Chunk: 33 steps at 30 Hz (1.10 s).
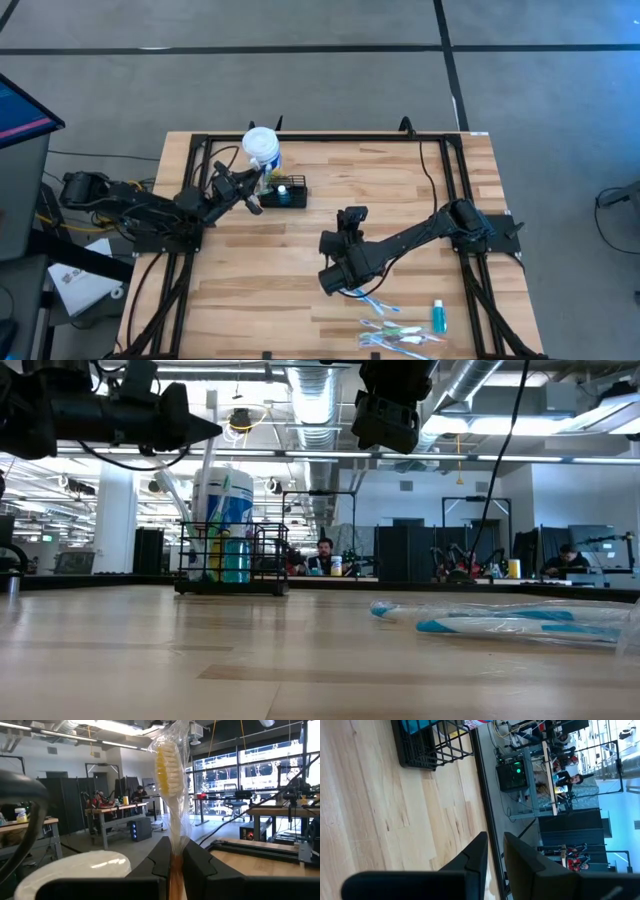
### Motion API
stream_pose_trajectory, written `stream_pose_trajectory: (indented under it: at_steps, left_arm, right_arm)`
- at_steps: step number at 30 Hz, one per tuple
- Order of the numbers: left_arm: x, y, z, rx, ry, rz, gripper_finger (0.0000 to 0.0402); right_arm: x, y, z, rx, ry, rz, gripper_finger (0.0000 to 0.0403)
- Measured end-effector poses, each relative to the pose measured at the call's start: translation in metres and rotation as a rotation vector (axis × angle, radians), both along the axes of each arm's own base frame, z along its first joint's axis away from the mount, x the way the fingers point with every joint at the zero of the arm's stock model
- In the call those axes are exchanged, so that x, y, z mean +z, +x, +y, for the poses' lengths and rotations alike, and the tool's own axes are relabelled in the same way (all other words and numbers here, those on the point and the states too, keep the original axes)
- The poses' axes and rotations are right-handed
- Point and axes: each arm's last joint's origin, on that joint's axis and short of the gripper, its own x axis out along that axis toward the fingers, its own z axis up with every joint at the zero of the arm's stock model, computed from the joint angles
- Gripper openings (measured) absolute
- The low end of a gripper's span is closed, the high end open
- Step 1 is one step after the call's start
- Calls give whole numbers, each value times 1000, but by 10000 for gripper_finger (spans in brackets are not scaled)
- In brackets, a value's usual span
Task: Pick & Place toothbrushing station
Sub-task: Put the orange toothbrush into the wire organizer
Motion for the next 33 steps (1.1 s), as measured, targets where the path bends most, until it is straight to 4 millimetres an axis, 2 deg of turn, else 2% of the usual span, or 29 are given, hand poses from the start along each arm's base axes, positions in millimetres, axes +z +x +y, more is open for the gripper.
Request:
stream_pose_trajectory:
  at_steps: [7,16,33]
  left_arm:
    - [-5,4,0,-1,-6,24,17]
    - [-5,4,0,2,-7,24,50]
    - [-5,4,0,1,-6,25,51]
  right_arm:
    - [0,0,0,0,0,0,52]
    - [0,0,0,0,0,0,52]
    - [0,0,0,0,2,1,52]
